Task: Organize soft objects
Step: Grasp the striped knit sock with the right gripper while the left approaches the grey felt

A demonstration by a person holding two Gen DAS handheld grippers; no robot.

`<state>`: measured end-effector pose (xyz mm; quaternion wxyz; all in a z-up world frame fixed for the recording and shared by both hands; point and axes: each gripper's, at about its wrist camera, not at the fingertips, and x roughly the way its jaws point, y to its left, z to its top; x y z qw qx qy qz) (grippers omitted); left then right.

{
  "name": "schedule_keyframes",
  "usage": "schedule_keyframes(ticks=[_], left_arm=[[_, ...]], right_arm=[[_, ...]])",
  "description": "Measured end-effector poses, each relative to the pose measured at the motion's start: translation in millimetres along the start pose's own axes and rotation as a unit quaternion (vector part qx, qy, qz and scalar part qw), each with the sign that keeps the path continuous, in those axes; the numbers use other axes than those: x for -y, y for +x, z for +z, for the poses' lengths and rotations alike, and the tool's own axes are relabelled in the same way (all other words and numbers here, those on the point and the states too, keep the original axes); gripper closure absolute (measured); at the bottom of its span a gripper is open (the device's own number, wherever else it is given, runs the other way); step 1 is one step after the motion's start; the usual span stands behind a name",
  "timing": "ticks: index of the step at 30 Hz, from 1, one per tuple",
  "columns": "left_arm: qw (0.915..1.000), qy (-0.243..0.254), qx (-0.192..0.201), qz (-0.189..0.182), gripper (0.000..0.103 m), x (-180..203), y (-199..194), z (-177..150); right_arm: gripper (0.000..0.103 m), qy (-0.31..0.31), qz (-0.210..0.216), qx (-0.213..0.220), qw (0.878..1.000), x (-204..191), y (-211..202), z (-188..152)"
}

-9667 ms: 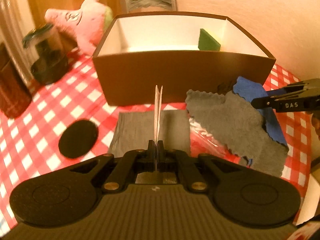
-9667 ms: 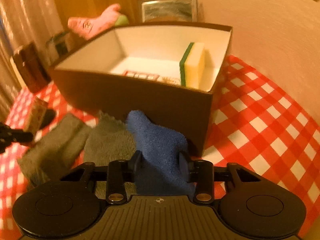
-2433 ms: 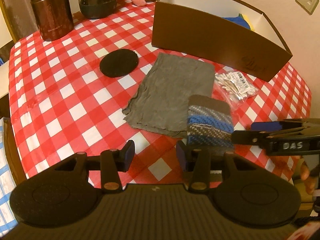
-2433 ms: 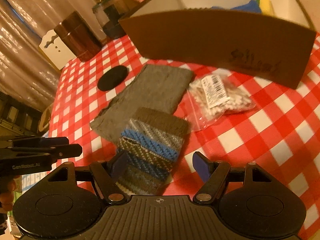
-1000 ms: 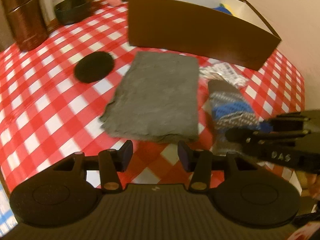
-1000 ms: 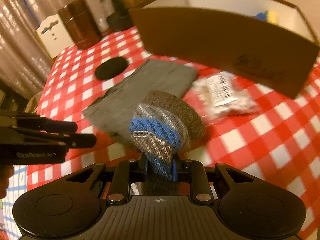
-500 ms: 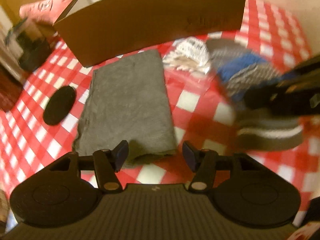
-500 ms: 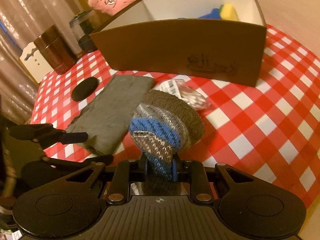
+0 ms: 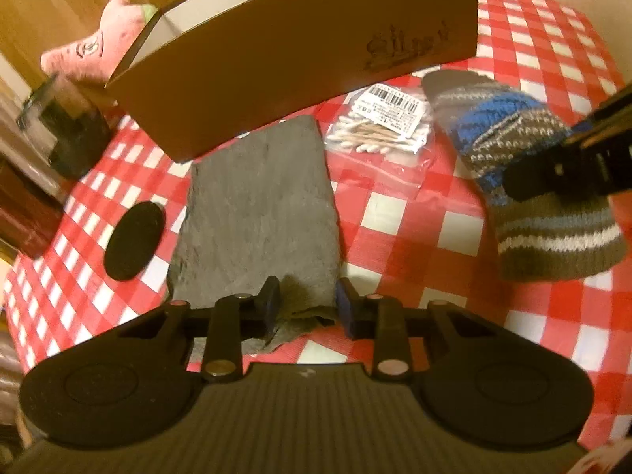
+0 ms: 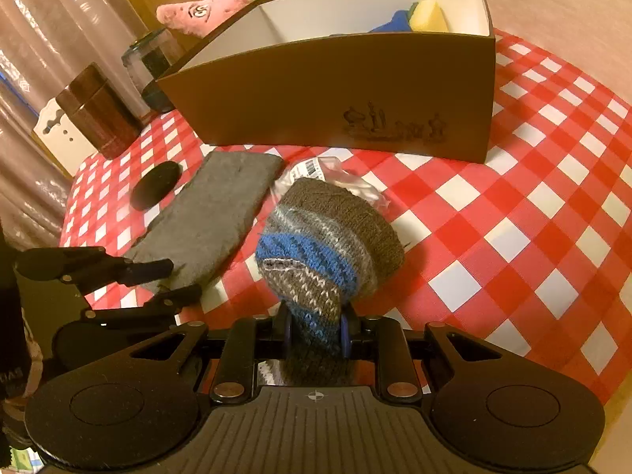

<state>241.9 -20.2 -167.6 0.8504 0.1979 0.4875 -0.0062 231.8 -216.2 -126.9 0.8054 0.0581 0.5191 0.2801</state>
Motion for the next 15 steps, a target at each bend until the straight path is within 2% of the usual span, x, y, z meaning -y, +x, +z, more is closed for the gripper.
schedule_keyframes(ticks=[5, 7, 9, 12, 15], left_arm=[[0.9994, 0.009, 0.005, 0.034, 0.057, 7, 6, 0], [0.9992, 0.006, 0.007, 0.039, 0.058, 6, 7, 1], [0.9996, -0.003, 0.001, 0.030, 0.078, 4, 8, 2], [0.9988, 0.001, 0.004, 0.049, 0.082, 1, 6, 4], [0.9974, 0.008, 0.018, 0.070, 0.079, -4, -1, 8]], right_arm=[[0.081, 0.003, 0.005, -0.006, 1.000, 0, 3, 1], [0.081, 0.003, 0.004, -0.008, 1.000, 1, 3, 1], [0.081, 0.004, 0.003, -0.009, 1.000, 2, 4, 2], [0.081, 0.006, 0.002, -0.009, 1.000, 3, 5, 2], [0.081, 0.008, 0.003, -0.008, 1.000, 3, 4, 3]])
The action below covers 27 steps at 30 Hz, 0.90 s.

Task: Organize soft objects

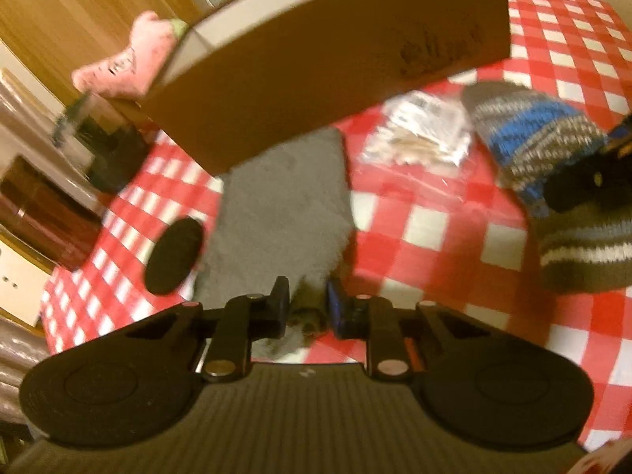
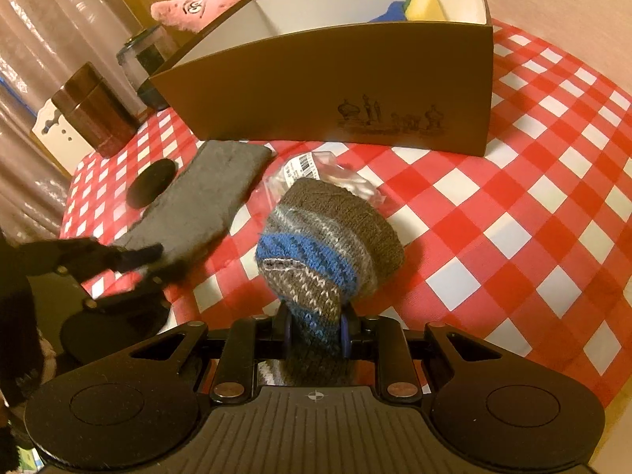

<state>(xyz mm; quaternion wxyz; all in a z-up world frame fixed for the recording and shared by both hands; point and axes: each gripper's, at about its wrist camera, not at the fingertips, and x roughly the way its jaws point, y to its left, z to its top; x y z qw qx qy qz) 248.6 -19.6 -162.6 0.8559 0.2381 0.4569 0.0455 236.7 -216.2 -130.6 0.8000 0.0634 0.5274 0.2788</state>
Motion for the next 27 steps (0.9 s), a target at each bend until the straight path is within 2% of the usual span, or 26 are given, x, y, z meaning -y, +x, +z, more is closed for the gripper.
schedule_keyframes(ticks=[4, 7, 10, 14, 16, 18, 22, 27], left_arm=[[0.9995, 0.026, -0.003, 0.020, 0.074, 1, 11, 1], [0.9994, 0.031, -0.017, 0.005, 0.071, 2, 22, -2], [0.9982, 0.057, -0.014, 0.002, 0.073, 6, 22, -4], [0.9987, 0.051, -0.010, -0.003, 0.068, -1, 25, -3], [0.9988, 0.047, -0.011, -0.007, 0.071, -4, 29, -1], [0.9989, 0.031, -0.016, -0.032, 0.089, -7, 30, 1], [0.9988, 0.010, -0.019, -0.045, 0.092, -10, 28, 1], [0.9952, -0.060, -0.018, -0.076, 0.096, -35, 18, 6]], right_arm=[[0.081, 0.001, 0.002, -0.004, 1.000, 0, 2, 0], [0.081, -0.002, 0.003, -0.005, 1.000, -1, 3, 1], [0.081, -0.003, 0.003, -0.006, 1.000, 0, 4, 2], [0.081, 0.005, -0.001, -0.009, 1.000, 2, 5, 2], [0.081, 0.008, -0.002, -0.010, 1.000, 2, 7, 2], [0.081, 0.008, -0.002, -0.010, 1.000, 1, 8, 3], [0.081, 0.003, -0.002, -0.007, 1.000, 0, 7, 3], [0.081, 0.001, -0.005, -0.001, 1.000, 1, 3, 2]])
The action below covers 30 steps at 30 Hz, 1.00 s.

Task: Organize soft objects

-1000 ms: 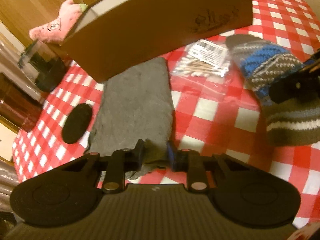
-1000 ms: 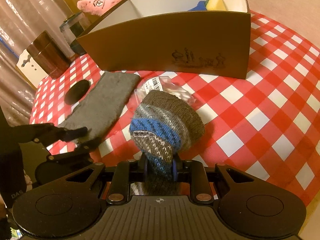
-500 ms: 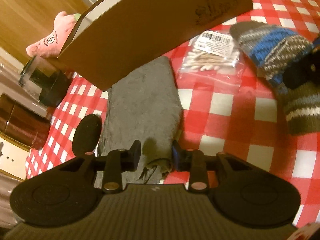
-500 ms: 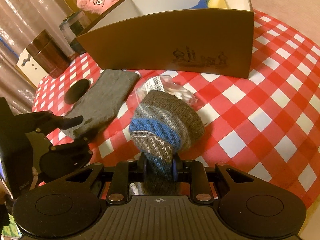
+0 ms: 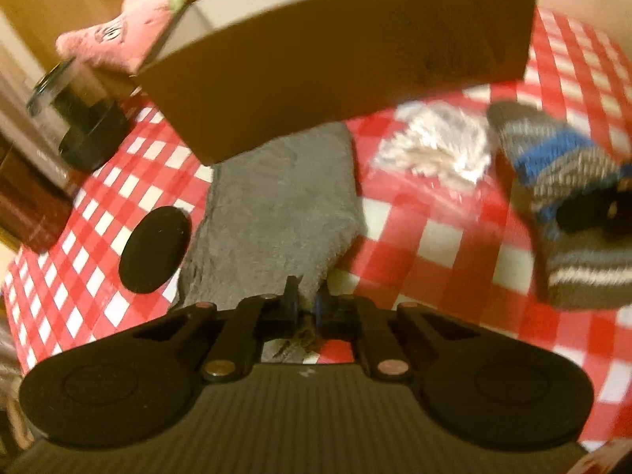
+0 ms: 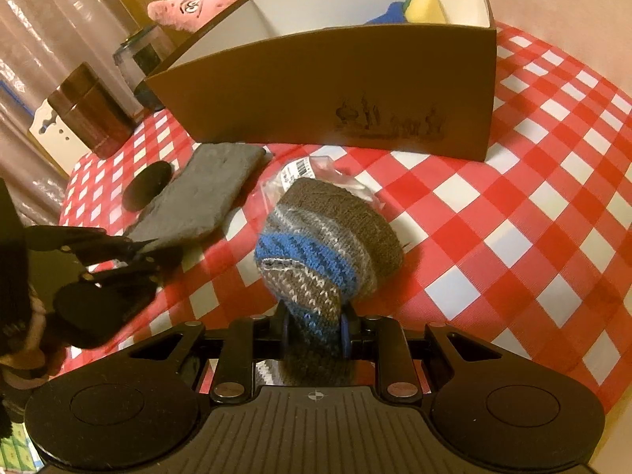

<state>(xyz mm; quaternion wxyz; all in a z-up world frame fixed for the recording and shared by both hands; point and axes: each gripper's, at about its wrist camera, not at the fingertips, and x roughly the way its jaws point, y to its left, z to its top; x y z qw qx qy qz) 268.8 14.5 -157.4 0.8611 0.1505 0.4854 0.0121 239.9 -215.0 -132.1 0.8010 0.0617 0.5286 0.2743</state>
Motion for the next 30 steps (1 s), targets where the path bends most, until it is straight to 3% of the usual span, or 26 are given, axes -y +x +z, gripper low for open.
schedule_keyframes(ticks=[7, 13, 20, 30], left_arm=[[0.9933, -0.103, 0.028, -0.044, 0.097, -31, -38, 5], [0.9839, -0.160, 0.043, -0.067, 0.097, -50, -66, 5], [0.9799, -0.183, 0.047, -0.064, 0.097, -58, -85, 10], [0.9755, -0.195, 0.082, -0.058, 0.097, -66, -114, 20]], right_arm=[[0.080, -0.010, 0.000, 0.010, 1.000, -2, -8, 3], [0.080, -0.018, 0.000, 0.021, 1.000, -5, -20, 10], [0.080, -0.029, 0.000, 0.034, 0.999, -8, -39, 20], [0.080, -0.050, 0.008, 0.054, 0.997, -11, -61, 34]])
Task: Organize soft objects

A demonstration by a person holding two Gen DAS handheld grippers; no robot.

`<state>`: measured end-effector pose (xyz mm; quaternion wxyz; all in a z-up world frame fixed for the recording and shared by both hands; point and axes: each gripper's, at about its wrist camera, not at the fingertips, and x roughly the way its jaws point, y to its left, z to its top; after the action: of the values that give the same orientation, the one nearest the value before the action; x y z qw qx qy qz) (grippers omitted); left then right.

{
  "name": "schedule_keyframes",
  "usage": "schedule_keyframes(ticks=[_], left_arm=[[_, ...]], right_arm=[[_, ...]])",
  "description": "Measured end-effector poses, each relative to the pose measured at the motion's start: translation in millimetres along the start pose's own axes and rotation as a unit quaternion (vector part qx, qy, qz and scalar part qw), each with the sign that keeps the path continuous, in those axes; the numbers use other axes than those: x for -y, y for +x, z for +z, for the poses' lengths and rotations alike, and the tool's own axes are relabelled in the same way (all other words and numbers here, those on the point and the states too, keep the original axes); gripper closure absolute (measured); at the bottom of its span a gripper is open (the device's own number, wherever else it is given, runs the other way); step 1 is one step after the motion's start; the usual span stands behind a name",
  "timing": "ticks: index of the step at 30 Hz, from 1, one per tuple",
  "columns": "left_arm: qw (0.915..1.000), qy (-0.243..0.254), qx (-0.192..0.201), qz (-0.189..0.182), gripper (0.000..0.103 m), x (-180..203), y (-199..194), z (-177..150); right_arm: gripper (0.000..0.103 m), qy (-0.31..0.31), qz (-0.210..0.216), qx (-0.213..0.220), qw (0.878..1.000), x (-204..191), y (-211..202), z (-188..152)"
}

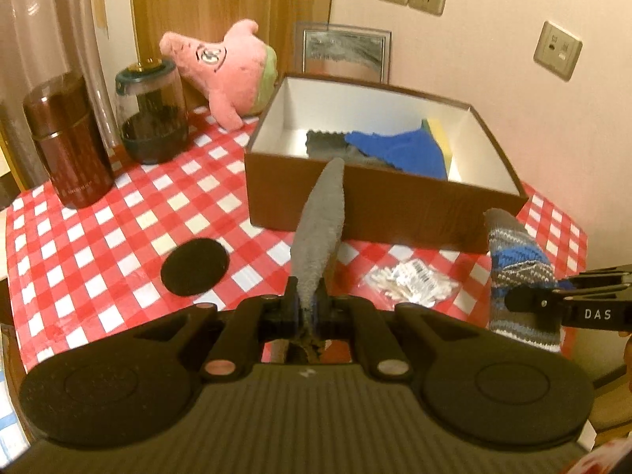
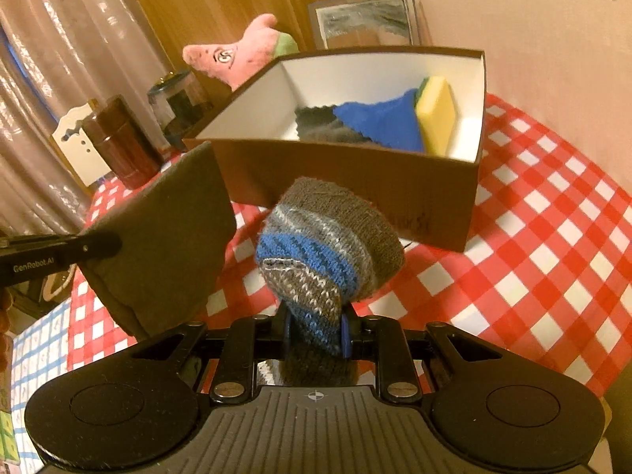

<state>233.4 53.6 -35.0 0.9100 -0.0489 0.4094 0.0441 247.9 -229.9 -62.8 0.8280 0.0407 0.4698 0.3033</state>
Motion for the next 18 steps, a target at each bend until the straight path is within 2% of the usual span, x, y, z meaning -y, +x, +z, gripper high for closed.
schedule_keyframes(ticks=[18], left_arm=[[0.9979, 0.001, 0.064, 0.014, 0.097, 1, -47, 39]], right_arm=[[0.080, -0.045, 0.019, 0.031, 0.998, -3, -26, 38]])
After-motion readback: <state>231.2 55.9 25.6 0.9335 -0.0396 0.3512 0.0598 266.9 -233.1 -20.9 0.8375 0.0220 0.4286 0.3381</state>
